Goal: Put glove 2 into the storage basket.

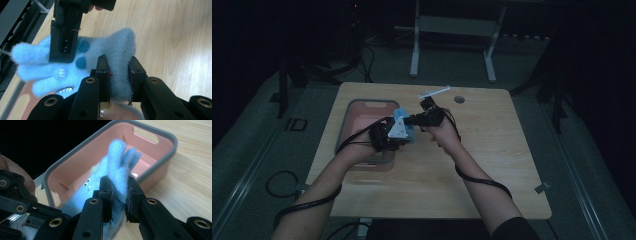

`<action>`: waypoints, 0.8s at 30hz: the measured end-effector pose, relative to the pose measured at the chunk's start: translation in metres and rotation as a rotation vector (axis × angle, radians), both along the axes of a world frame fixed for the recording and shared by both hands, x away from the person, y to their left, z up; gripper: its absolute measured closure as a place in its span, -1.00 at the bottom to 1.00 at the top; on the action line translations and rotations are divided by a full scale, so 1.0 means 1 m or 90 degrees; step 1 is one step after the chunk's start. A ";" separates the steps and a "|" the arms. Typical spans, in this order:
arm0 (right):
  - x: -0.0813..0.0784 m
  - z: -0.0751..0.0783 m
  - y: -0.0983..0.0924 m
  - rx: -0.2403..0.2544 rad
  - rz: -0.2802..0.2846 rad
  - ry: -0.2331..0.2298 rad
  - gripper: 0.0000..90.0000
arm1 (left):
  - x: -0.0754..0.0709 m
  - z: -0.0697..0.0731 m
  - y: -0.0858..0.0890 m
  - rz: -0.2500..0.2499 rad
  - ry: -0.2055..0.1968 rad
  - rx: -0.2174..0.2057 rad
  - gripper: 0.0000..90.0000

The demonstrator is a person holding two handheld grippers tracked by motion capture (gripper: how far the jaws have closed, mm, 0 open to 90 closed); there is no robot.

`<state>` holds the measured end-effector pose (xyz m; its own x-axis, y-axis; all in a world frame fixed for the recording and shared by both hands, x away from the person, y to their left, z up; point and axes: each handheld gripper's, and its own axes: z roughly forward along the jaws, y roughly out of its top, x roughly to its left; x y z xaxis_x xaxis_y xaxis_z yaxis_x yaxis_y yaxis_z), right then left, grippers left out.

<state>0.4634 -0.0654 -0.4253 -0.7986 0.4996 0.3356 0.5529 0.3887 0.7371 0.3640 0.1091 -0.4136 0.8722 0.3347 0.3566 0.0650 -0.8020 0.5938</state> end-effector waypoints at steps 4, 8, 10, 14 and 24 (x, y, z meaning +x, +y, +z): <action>0.001 -0.001 0.016 0.000 0.008 0.000 0.74 | 0.000 0.000 0.013 0.007 0.002 0.005 0.67; 0.003 -0.002 0.030 -0.002 0.016 0.001 0.74 | -0.001 -0.002 0.026 0.018 0.007 0.003 0.67; 0.003 -0.003 0.036 -0.002 0.020 0.003 0.74 | -0.001 -0.004 0.031 0.025 0.009 0.003 0.67; 0.005 -0.006 0.049 -0.006 0.029 0.006 0.74 | -0.002 -0.007 0.041 0.032 0.009 0.000 0.67; 0.009 -0.013 0.080 -0.006 0.037 0.012 0.74 | 0.003 -0.016 0.070 0.047 0.018 -0.001 0.66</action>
